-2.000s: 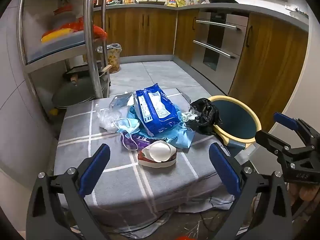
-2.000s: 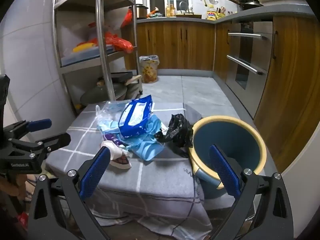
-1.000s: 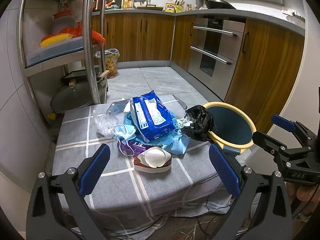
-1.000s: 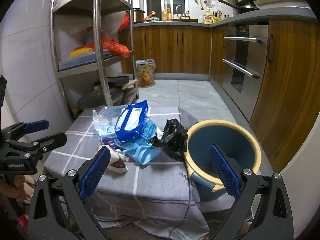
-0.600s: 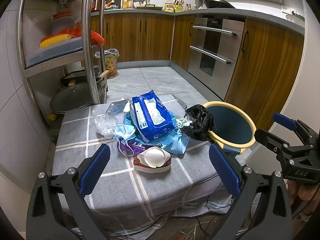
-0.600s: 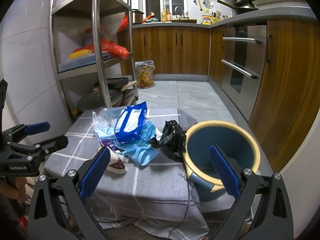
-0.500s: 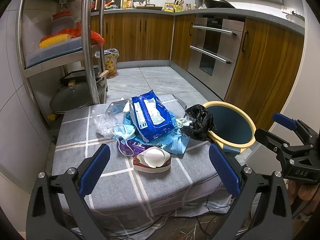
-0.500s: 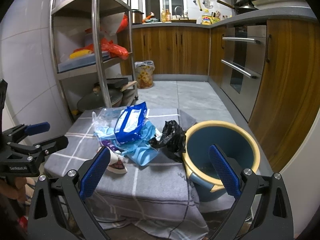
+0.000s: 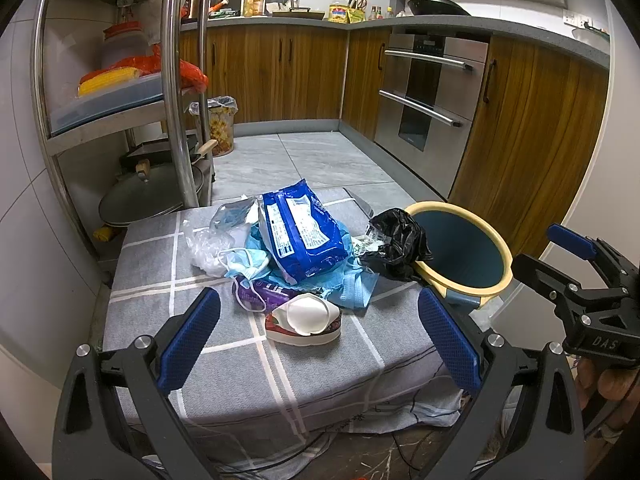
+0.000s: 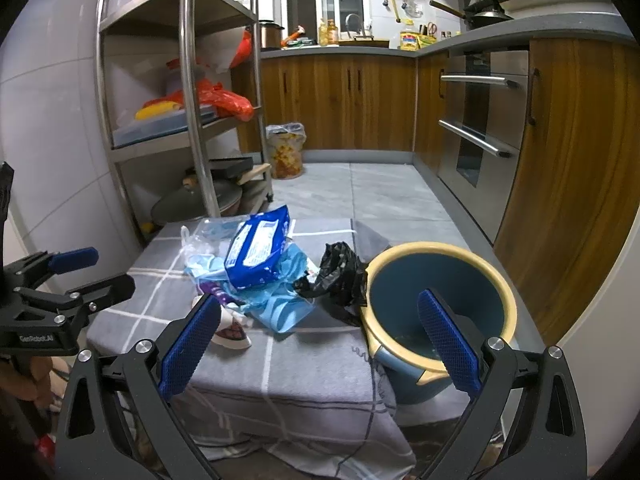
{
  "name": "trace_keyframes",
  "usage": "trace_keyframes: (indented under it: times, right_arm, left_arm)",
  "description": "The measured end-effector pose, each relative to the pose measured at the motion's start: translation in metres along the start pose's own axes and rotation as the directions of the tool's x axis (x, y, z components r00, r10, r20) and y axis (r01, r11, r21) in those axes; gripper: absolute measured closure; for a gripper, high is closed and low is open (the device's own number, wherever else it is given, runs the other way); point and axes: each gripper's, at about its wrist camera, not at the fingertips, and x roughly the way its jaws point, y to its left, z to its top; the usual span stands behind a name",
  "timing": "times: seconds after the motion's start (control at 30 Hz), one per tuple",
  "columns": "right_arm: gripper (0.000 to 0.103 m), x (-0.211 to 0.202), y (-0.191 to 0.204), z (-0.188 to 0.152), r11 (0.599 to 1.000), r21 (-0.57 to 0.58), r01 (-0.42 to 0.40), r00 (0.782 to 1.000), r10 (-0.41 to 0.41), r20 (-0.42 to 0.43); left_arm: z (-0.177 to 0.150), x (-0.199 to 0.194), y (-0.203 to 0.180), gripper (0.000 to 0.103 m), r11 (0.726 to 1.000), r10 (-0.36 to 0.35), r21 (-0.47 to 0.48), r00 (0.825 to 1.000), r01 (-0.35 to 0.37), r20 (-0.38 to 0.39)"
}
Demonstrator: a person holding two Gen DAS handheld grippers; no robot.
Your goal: Collect trash
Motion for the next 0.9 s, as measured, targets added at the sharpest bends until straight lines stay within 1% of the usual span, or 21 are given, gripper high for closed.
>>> trace_keyframes:
  times: [0.73,0.9]
  right_arm:
    - [0.005,0.0006,-0.0010,0.0007,1.000,-0.002,-0.001,1.000,0.001,-0.003]
    - [0.005,0.0005,-0.0018,0.0007,1.000,0.004,0.000,1.000,0.000,-0.001]
  left_arm:
    - [-0.0054,0.0027,-0.0031,0.005,1.000,-0.005,0.008,1.000,0.005,-0.014]
    - [-0.0050,0.0036,-0.0006,0.006,1.000,-0.004,-0.004,1.000,0.004,-0.011]
